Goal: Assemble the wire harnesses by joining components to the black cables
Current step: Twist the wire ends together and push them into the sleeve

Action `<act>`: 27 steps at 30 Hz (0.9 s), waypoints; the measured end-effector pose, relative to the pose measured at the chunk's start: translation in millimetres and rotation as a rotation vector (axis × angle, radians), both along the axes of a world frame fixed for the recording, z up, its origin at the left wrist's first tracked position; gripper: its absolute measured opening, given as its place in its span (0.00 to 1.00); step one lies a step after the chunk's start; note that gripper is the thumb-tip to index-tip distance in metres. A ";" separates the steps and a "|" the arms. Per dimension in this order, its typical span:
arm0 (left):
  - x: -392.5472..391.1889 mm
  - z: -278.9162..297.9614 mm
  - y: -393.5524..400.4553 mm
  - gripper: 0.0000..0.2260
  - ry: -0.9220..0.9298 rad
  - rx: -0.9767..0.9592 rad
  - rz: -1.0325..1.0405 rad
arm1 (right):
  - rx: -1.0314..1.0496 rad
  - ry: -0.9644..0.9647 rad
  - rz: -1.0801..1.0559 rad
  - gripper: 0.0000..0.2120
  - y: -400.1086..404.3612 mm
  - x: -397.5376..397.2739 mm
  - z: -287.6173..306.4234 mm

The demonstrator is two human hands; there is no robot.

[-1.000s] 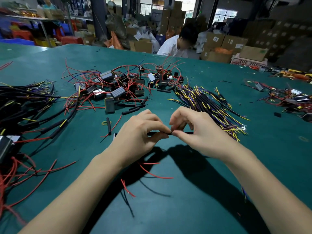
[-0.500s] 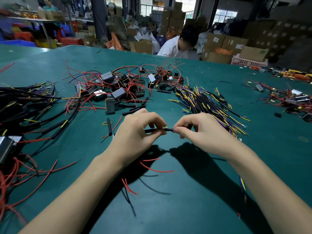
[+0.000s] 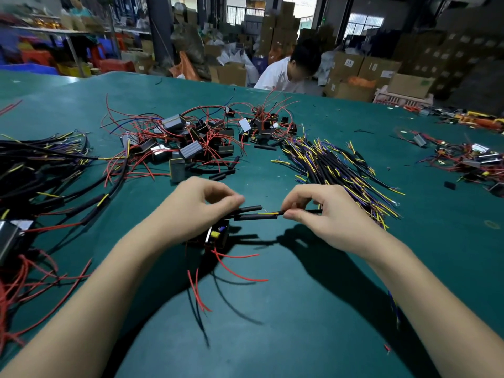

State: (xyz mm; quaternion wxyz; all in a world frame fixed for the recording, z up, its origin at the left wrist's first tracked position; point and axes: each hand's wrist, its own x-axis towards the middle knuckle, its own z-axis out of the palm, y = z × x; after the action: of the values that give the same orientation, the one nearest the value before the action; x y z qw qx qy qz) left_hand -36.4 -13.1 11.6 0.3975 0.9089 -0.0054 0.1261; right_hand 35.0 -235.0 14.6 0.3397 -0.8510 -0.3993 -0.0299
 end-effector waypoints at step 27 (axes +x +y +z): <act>-3.6 0.8 -11.6 0.03 -0.107 -0.023 -0.132 | 0.101 -0.166 0.051 0.05 5.1 0.0 -3.0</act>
State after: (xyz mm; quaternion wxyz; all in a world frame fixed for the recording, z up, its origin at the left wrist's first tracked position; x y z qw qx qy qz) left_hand -40.1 -24.7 12.4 0.4144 0.8939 -0.0852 0.1483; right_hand 35.0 -229.9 11.5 0.3485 -0.8171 -0.4454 -0.1117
